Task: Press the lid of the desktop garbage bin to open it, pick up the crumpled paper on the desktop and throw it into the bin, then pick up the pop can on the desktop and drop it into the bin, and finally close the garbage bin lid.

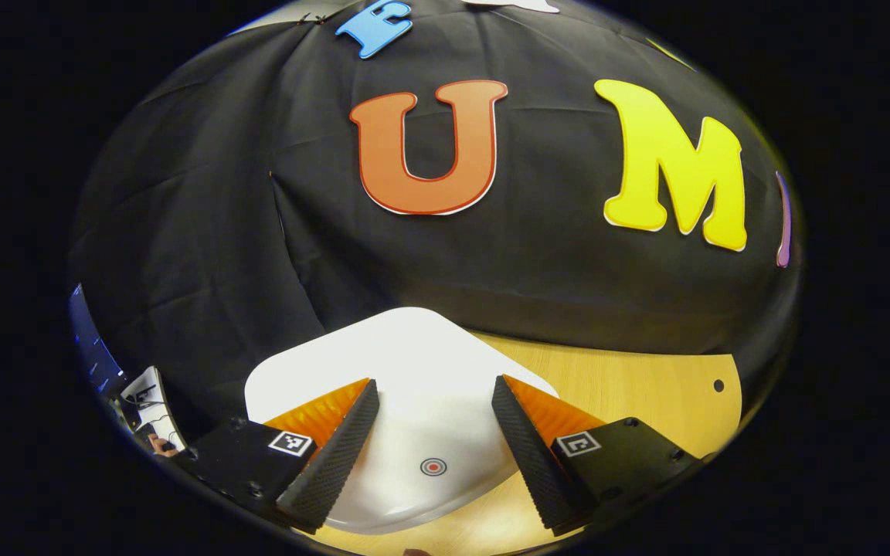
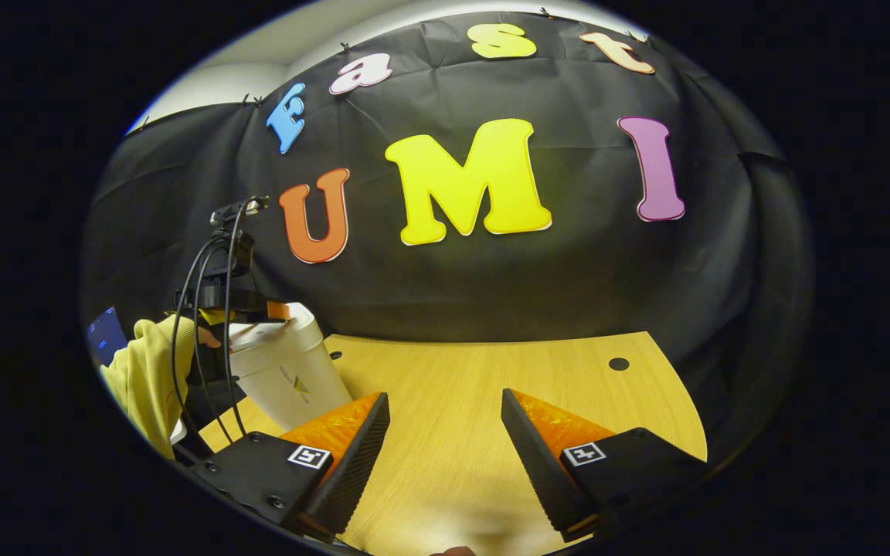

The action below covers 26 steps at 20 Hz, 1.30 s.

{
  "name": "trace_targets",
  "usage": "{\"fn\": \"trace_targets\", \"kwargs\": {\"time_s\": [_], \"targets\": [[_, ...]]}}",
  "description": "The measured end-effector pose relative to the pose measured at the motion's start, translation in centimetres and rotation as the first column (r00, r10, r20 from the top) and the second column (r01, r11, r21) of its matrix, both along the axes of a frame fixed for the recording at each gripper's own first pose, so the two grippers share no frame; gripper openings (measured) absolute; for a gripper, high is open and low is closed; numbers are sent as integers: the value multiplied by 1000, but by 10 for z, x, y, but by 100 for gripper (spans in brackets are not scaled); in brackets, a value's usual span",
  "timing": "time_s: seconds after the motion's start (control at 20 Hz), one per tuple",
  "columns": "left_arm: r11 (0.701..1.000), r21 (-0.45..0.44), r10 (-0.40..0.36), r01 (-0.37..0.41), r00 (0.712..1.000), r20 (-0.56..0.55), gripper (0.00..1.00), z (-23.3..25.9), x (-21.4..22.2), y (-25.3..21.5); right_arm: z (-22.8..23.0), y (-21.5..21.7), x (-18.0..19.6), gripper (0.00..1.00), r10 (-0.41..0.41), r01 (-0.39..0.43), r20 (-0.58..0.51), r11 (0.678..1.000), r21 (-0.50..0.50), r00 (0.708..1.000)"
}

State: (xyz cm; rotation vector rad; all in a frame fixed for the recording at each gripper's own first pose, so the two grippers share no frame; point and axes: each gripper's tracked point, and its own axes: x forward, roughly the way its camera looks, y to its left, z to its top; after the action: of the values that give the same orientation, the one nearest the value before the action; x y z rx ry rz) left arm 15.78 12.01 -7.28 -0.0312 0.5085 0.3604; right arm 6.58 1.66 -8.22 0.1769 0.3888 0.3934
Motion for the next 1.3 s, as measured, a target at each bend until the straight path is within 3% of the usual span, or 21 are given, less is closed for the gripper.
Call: {"fn": "trace_targets", "kwargs": {"time_s": [0.2,0.5,0.6,0.8,1.3], "targets": [[1000,-20,0,0,1000,-1,96,-1,1,0,6,1,-4,93,40,-40,13,999,31,999],[1000,-4,-6,6,1000,-11,100,-5,-2,2,0,-2,-5,95,46,-46,-2,998,35,999],[1000,-28,-9,9,1000,9,97,-5,0,-2,4,0,-5,95,41,-41,9,999,33,999],[999,33,-24,24,1000,-2,98,-7,0,0,11,16,-14,96,57,-58,28,998,27,998],[995,73,-64,62,997,31,95,6,-5,-9,18,29,-47,96,57,-54,81,998,-40,995]]}}
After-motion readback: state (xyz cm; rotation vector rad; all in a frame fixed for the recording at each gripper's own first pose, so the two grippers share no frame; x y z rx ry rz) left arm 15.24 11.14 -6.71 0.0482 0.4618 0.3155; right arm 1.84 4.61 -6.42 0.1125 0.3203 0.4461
